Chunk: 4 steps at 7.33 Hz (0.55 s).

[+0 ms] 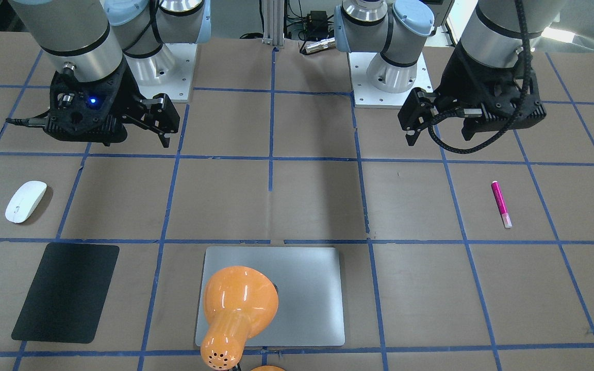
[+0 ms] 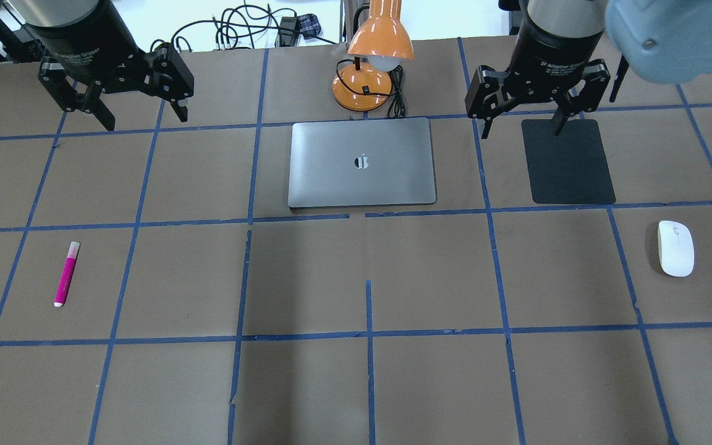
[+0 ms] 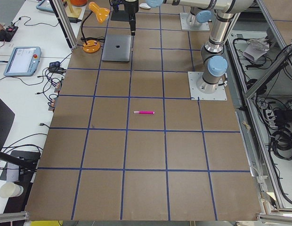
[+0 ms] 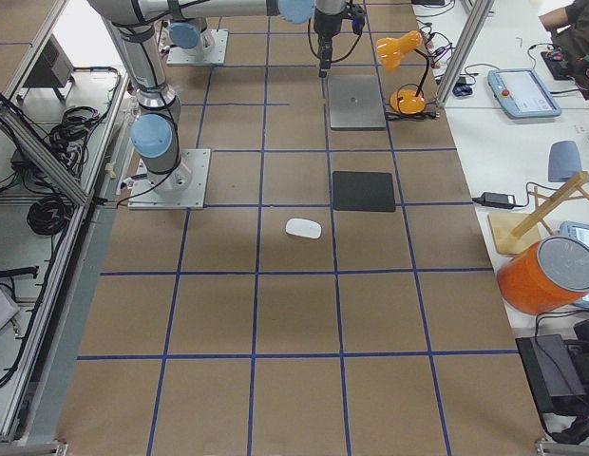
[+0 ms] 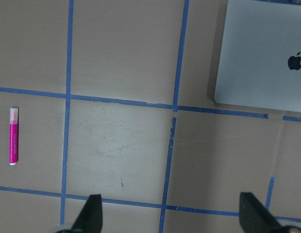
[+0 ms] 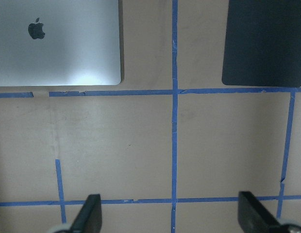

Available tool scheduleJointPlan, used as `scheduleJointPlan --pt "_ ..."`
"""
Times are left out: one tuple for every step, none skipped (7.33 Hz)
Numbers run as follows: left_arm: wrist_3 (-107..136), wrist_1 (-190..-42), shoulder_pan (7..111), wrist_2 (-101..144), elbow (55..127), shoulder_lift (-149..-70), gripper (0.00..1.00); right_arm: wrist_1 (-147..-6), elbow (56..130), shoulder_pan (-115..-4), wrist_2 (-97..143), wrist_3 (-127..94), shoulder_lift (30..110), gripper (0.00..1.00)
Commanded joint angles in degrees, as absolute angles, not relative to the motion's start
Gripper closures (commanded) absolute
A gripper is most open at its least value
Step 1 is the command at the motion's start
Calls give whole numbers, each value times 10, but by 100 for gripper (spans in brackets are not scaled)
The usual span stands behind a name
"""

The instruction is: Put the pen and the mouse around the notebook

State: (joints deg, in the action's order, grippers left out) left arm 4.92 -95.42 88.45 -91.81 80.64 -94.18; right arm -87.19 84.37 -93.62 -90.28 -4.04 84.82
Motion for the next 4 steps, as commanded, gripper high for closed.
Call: scheduleJointPlan --pt "49 -954 882 -918 806 -941 0 -874 844 -936 -903 -40 847 0" --pt "49 -952 883 -918 806 -941 0 -875 844 -935 -903 -40 847 0" --pt "49 -951 882 -918 806 -941 0 -875 844 -935 -903 -40 847 0" --pt "49 -951 882 -918 807 -940 0 -875 845 -933 -903 -39 847 0"
